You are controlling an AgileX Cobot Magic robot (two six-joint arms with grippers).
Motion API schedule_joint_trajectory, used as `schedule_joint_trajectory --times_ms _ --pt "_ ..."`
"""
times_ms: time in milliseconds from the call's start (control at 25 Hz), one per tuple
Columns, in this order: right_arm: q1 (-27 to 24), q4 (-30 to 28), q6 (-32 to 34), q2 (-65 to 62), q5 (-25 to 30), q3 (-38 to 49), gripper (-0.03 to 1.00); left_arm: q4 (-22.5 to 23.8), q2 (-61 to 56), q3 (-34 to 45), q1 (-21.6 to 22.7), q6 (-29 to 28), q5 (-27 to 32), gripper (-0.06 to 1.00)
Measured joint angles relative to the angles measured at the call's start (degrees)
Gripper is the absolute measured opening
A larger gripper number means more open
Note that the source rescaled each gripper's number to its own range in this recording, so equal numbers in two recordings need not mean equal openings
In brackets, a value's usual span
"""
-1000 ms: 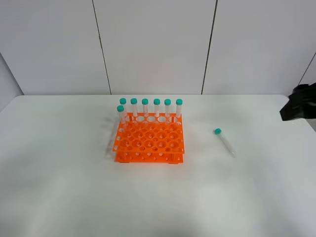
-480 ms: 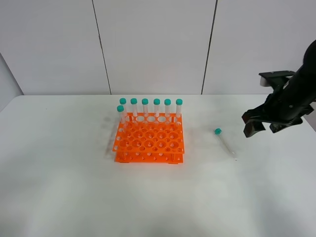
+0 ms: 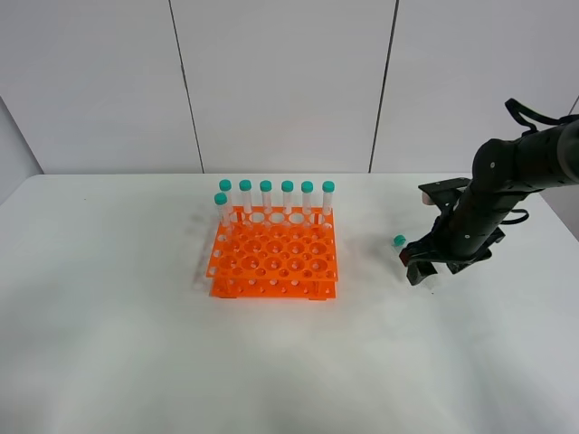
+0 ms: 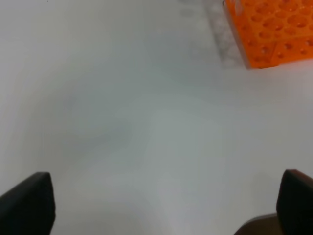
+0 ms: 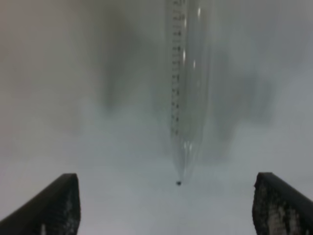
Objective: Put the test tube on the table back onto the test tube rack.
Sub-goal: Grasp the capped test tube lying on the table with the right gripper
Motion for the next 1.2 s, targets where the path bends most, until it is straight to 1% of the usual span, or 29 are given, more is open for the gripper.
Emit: schedule_joint_trajectory --times_ms 120,240,320,480,840,1200 --pt "0.0 -0.36 0.0 1.45 -2.01 -0.28 0.86 0.0 0.0 0.0 0.0 0.0 0.0 1.0" --pt "0.0 -0.47 0.0 3.09 -1.98 -1.69 0.78 0.0 0.0 0.0 0.0 0.0 0.0 1.0" --pt "0.0 -0.47 0.0 4.06 -1.61 -3.54 0.75 0.0 0.0 0.0 0.0 0.0 0.0 1.0" --pt "0.0 -0.24 0.0 5.51 0.29 -7.31 0.73 0.0 0.0 0.0 0.0 0.0 0.0 1.0" --pt "0.0 1.55 0.0 11.4 9.17 -14.53 0.73 0.0 0.0 0.0 0.0 0.0 0.0 1.0" --pt "0.0 1.68 0.27 11.79 10.31 -15.15 0.73 0.0 0.0 0.0 0.0 0.0 0.0 1.0"
